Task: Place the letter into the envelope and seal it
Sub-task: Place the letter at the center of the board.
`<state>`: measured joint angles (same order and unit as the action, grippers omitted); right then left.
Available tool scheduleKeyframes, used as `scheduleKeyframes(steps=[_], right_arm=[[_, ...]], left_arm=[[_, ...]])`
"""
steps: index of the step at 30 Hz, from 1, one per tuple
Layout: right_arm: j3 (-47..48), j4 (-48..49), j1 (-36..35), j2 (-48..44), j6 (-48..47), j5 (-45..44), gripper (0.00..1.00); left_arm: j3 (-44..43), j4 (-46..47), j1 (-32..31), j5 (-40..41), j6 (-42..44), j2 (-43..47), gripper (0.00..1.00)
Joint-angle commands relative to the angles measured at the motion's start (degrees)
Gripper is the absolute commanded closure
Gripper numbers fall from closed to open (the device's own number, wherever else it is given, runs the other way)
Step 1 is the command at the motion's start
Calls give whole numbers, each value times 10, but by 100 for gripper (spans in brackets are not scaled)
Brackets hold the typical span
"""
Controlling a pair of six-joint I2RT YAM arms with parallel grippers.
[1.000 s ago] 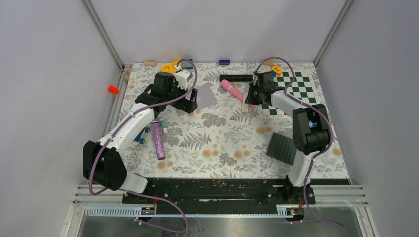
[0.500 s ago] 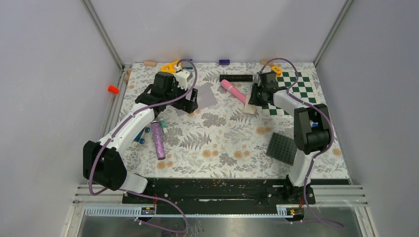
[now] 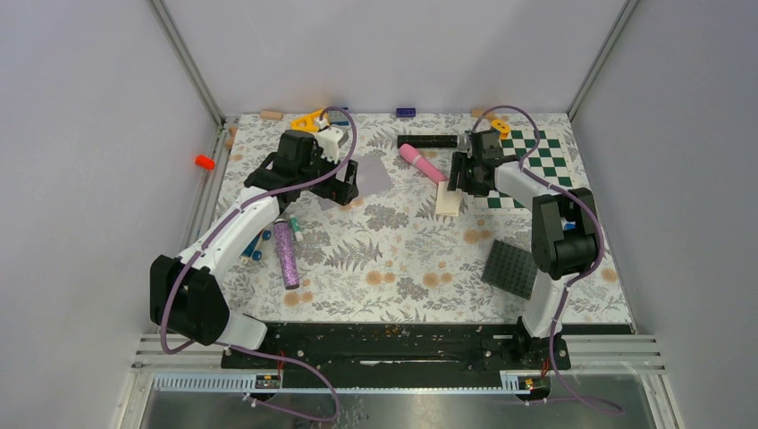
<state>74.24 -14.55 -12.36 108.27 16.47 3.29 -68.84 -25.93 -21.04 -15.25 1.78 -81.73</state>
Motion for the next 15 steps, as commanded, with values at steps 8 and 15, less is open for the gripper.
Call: scheduleKeyframes(steps=[8,15], right_arm=[[23,-10,1,-65,-28,-49,25],[33,-9,1,-106,-61,-36,19]], left_arm=[[0,29,2,6,8,26,3],[2,34,1,64,55,24,3]])
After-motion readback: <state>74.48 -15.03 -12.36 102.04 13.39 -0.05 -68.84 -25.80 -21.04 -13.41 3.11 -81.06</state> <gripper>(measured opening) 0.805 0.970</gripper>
